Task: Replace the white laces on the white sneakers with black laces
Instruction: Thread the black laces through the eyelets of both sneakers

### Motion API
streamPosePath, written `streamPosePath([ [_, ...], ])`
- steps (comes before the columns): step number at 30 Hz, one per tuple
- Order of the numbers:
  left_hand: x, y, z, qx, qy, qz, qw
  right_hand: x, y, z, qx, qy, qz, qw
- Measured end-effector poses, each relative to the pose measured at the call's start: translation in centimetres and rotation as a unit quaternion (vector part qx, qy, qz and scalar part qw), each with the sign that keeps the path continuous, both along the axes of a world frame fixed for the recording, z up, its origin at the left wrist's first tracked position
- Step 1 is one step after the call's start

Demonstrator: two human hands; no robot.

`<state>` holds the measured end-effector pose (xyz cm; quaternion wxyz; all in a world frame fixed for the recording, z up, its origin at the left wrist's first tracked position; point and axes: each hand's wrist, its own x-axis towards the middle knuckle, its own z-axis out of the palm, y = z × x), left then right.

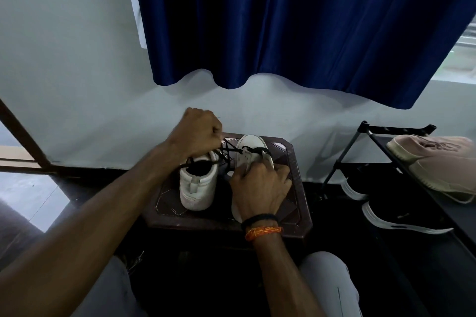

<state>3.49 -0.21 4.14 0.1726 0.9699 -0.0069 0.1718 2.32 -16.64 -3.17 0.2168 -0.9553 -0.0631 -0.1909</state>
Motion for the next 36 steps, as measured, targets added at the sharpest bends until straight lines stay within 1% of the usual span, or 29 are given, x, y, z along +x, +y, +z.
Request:
streamPosePath([
  [3,-0.6,2.2,1.3,0.011,-0.042,0.06,0.997,-0.1,-0.2,0.1,0.002,0.013,0.006,1.0],
  [6,-0.9,2.5,1.3,-0.029,-0.041,0.073,0.996,-0.2,-0.1,0.2,0.016,0.002,0.009,1.0],
  [8,-0.8,1.5,0.8,-0.038,-0.014,0.036,0.999,-0.3,0.0,0.1,0.025,-0.012,0.009,1.0],
  [10,-0.3,0.1,0.2,-0.001,0.038,-0.014,0.999,-0.2,-0.1,0.0,0.029,-0.012,0.008,0.999],
  [13,0.8,-1.6,-1.0,0.065,0.109,-0.066,0.99,0.0,-0.1,-0.2,0.013,0.006,0.006,1.0],
  [15,1.5,-2.3,-2.1,0.1,0.112,-0.079,0.986,0.1,-0.1,-0.3,0.011,0.007,0.006,1.0],
  [17,1.8,-3.0,-2.6,0.123,0.091,-0.082,0.985,0.1,0.0,-0.3,0.014,-0.004,0.004,1.0],
  [21,1.9,-3.3,-2.9,0.112,0.072,-0.076,0.988,0.0,0.1,-0.1,0.026,-0.006,0.004,1.0],
  [23,1.4,-2.9,-2.8,0.066,0.067,-0.073,0.993,-0.1,0.1,0.0,0.024,-0.002,0.003,1.0],
  [25,0.9,-2.1,-2.6,0.012,0.034,-0.058,0.998,-0.1,-0.1,0.2,0.016,0.009,0.004,1.0],
  [28,0.3,-0.6,-1.8,-0.024,-0.01,-0.038,0.999,-0.1,-0.2,0.4,0.002,0.028,0.003,1.0],
  [32,-0.2,0.4,-0.9,-0.018,-0.023,-0.018,0.999,-0.2,-0.3,0.7,0.007,0.046,0.001,0.999],
  [36,-0.4,-0.2,-1.8,-0.001,-0.057,-0.011,0.998,-0.3,0.0,0.8,-0.002,0.051,0.003,0.999],
])
